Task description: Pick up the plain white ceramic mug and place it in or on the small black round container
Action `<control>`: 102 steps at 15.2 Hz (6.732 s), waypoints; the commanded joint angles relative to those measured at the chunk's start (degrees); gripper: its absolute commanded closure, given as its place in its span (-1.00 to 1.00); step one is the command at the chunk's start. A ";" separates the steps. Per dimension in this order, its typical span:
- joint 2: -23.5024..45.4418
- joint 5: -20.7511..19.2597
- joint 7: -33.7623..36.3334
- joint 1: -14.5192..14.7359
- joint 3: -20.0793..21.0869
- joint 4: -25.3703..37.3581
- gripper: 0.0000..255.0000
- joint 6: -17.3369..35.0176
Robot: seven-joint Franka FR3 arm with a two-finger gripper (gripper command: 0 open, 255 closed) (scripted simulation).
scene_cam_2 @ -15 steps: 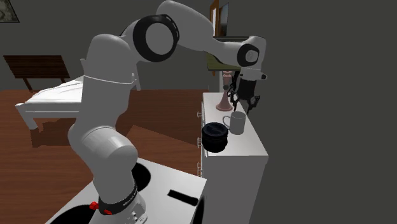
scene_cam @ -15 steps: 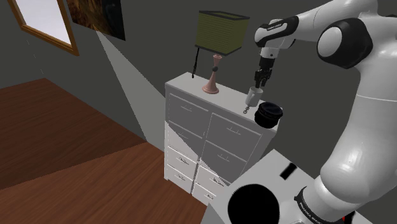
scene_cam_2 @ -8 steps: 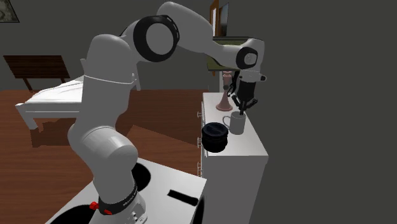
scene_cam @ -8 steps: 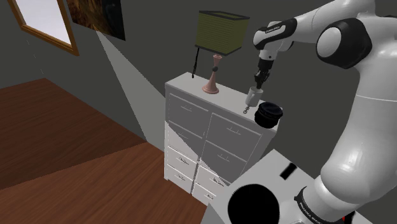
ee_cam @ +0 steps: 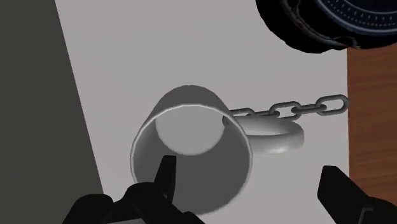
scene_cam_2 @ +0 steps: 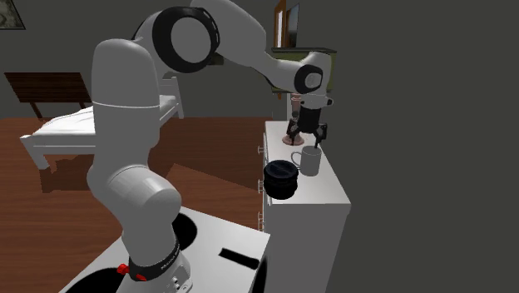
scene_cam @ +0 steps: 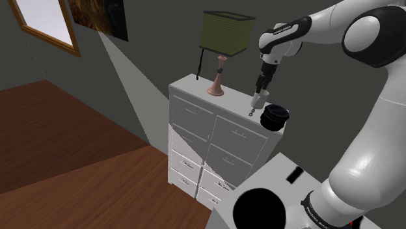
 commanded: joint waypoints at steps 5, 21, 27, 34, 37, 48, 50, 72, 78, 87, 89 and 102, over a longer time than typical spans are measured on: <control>-2.37 0.42 -3.19 0.64 0.97 -6.50 -1.00 4.96; -1.31 0.89 -3.51 0.59 1.11 -8.01 1.00 7.47; -1.69 0.73 -3.39 0.63 1.07 -7.71 1.00 6.81; -4.02 -0.24 -2.67 0.81 0.85 -5.07 1.00 1.97; -4.85 -0.58 -2.41 0.86 0.79 -3.74 1.00 -0.14; -7.03 -1.45 -1.69 0.96 0.65 2.14 1.00 -8.08; -7.27 -1.55 -1.60 0.96 0.64 3.39 1.00 -9.55; -41.24 -9.17 7.19 2.08 5.22 -21.31 1.00 -17.71; -43.54 -9.55 7.66 1.81 5.43 -26.71 1.00 -14.60; -42.83 -9.89 7.53 1.63 4.82 -33.09 1.00 -7.52; -42.51 -9.96 7.48 1.60 4.66 -34.39 1.00 -5.90; -41.89 -10.03 7.38 1.52 4.45 -36.33 -1.00 -3.35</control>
